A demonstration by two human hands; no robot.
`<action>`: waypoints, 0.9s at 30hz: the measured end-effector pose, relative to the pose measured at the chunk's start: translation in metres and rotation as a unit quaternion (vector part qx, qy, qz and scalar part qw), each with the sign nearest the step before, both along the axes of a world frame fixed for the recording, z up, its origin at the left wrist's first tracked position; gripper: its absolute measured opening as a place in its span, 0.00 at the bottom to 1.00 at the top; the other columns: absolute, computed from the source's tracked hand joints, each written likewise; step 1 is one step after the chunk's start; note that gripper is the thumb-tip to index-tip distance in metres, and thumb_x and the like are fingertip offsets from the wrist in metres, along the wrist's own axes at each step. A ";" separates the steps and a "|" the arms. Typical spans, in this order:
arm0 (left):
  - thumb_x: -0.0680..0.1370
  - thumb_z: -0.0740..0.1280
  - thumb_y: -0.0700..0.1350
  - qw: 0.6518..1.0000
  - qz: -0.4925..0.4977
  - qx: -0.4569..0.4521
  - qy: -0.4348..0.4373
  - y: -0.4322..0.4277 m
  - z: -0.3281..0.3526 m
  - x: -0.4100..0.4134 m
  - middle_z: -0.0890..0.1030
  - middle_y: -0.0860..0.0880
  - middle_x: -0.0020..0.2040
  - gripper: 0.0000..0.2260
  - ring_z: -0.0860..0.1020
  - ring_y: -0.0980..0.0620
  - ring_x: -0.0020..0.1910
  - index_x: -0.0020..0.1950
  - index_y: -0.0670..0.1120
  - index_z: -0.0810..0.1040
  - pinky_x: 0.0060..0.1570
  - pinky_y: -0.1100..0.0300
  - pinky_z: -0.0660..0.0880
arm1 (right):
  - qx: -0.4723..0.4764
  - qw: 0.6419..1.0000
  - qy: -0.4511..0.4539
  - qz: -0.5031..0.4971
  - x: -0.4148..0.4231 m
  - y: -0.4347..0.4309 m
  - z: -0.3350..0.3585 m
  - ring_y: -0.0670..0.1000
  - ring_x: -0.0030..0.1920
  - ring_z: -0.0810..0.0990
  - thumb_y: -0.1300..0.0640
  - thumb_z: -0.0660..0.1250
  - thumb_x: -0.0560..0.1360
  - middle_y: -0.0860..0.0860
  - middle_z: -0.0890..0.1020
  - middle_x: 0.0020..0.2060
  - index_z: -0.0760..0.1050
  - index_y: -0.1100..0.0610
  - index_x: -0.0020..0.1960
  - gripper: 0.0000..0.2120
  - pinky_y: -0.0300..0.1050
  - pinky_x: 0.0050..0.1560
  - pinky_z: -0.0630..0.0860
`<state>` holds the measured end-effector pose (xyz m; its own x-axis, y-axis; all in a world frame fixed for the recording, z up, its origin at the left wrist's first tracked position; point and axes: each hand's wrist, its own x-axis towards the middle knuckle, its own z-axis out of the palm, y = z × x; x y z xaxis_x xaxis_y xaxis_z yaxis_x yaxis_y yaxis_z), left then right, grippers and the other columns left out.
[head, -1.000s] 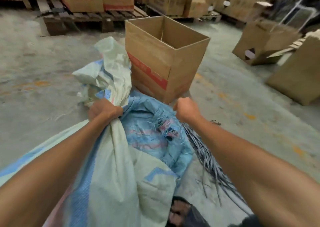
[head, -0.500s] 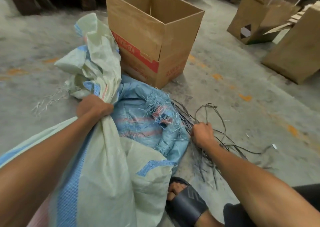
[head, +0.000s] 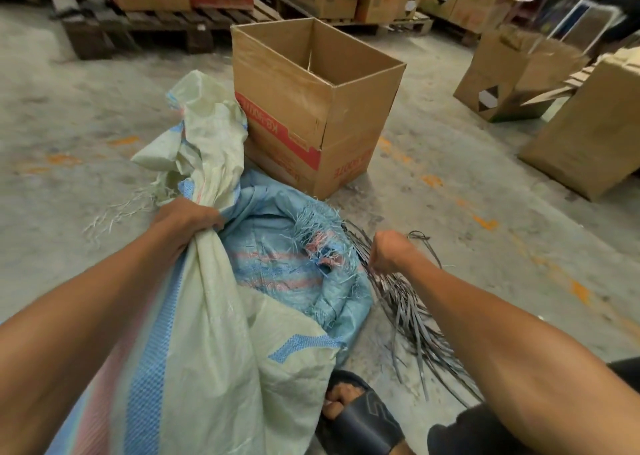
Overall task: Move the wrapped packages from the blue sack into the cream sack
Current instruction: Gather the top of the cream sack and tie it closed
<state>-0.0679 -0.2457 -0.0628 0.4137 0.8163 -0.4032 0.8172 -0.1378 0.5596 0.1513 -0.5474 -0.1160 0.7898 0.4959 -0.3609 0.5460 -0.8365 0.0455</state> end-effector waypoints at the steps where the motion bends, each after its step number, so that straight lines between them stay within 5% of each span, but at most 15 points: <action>1: 0.61 0.79 0.49 1.000 0.006 0.000 -0.006 0.001 0.000 -0.001 0.78 0.39 0.57 0.33 0.79 0.40 0.51 0.62 0.38 0.76 0.49 0.51 0.80 | -0.005 1.000 0.005 -0.002 -0.002 -0.001 -0.004 0.50 0.42 0.85 0.61 0.71 0.74 0.52 0.86 0.40 0.84 0.59 0.47 0.04 0.46 0.45 0.84; 9: 0.53 0.77 0.51 0.999 0.010 -0.028 -0.020 0.012 -0.012 -0.005 0.79 0.40 0.54 0.37 0.80 0.41 0.48 0.60 0.40 0.76 0.49 0.49 0.81 | 0.118 0.977 0.117 -0.131 0.015 0.002 0.008 0.44 0.35 0.85 0.64 0.77 0.70 0.50 0.86 0.35 0.85 0.59 0.42 0.02 0.37 0.36 0.82; 12: 0.49 0.75 0.52 0.999 0.009 -0.031 -0.018 0.018 -0.017 -0.004 0.79 0.41 0.54 0.41 0.80 0.40 0.48 0.60 0.40 0.76 0.50 0.48 0.81 | 0.148 0.970 0.131 -0.144 0.022 0.005 0.024 0.42 0.34 0.85 0.63 0.79 0.69 0.46 0.85 0.29 0.86 0.59 0.41 0.03 0.39 0.42 0.83; 16: 0.50 0.77 0.50 0.998 0.012 -0.049 -0.030 0.021 -0.019 -0.002 0.79 0.40 0.53 0.39 0.80 0.40 0.48 0.59 0.39 0.76 0.50 0.47 0.81 | 0.211 0.950 0.147 -0.179 0.026 0.004 0.031 0.48 0.41 0.87 0.65 0.75 0.72 0.53 0.87 0.36 0.85 0.63 0.42 0.01 0.44 0.47 0.83; 19: 0.51 0.78 0.50 0.998 0.014 -0.051 -0.028 0.024 -0.022 -0.001 0.79 0.40 0.54 0.39 0.80 0.40 0.48 0.60 0.39 0.75 0.51 0.46 0.81 | 0.204 0.939 0.175 -0.214 0.018 -0.001 0.023 0.52 0.39 0.87 0.63 0.69 0.78 0.58 0.86 0.40 0.82 0.65 0.47 0.05 0.48 0.45 0.83; 23: 0.46 0.77 0.51 0.998 0.014 -0.057 -0.035 0.029 -0.029 0.000 0.79 0.40 0.52 0.41 0.80 0.40 0.46 0.58 0.39 0.76 0.50 0.46 0.81 | 0.184 0.939 0.160 -0.240 0.005 -0.008 -0.006 0.48 0.20 0.75 0.57 0.64 0.81 0.54 0.77 0.27 0.74 0.61 0.39 0.13 0.39 0.25 0.76; 27: 0.51 0.78 0.49 0.998 0.020 -0.053 -0.027 0.029 -0.030 0.001 0.78 0.40 0.53 0.38 0.80 0.40 0.46 0.59 0.39 0.75 0.50 0.46 0.81 | 0.122 0.950 0.162 -0.238 -0.007 -0.014 -0.035 0.50 0.27 0.75 0.45 0.67 0.79 0.54 0.75 0.30 0.73 0.59 0.39 0.19 0.40 0.26 0.74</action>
